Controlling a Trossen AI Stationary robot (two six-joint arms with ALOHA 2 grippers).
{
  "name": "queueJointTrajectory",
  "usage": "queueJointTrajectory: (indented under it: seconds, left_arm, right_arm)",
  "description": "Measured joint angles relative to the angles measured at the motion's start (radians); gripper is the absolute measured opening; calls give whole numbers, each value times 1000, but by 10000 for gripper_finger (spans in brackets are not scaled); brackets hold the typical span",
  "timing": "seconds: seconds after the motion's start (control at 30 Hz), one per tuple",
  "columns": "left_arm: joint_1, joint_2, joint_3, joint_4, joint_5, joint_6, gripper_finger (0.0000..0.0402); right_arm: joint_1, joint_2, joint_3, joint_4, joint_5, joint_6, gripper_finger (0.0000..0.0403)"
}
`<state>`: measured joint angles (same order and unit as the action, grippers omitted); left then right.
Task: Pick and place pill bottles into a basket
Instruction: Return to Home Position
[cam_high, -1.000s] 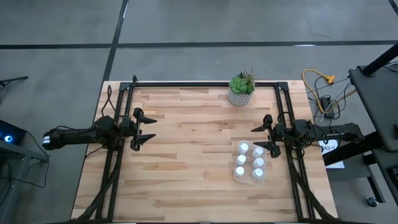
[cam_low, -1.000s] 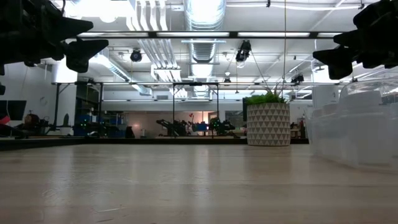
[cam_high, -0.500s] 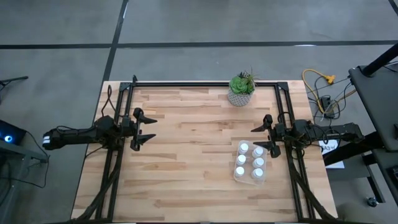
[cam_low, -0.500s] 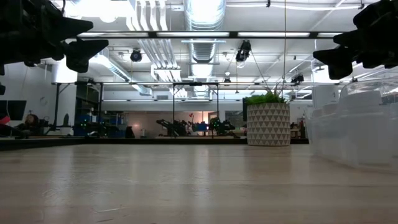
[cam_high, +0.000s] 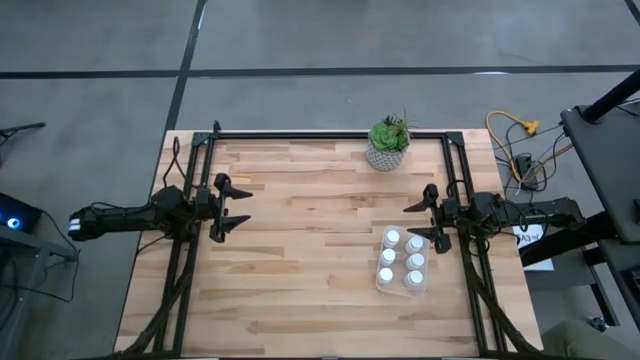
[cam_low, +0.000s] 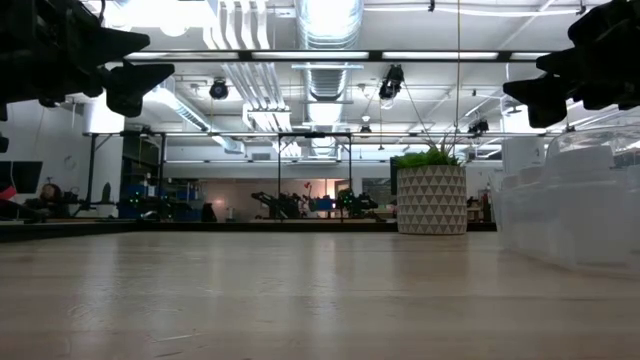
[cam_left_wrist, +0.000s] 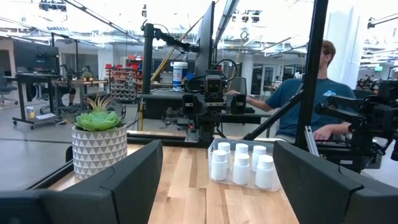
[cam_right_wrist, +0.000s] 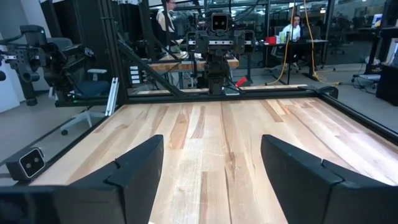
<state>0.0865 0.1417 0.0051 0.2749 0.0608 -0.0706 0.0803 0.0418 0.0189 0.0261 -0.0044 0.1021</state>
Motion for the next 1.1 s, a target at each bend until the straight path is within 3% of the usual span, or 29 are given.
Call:
queueJointTrajectory:
  seconds: [1.1]
  left_arm:
    - [0,1,0,0,0,0,287]
  right_arm:
    - [0,0,0,0,0,1,255]
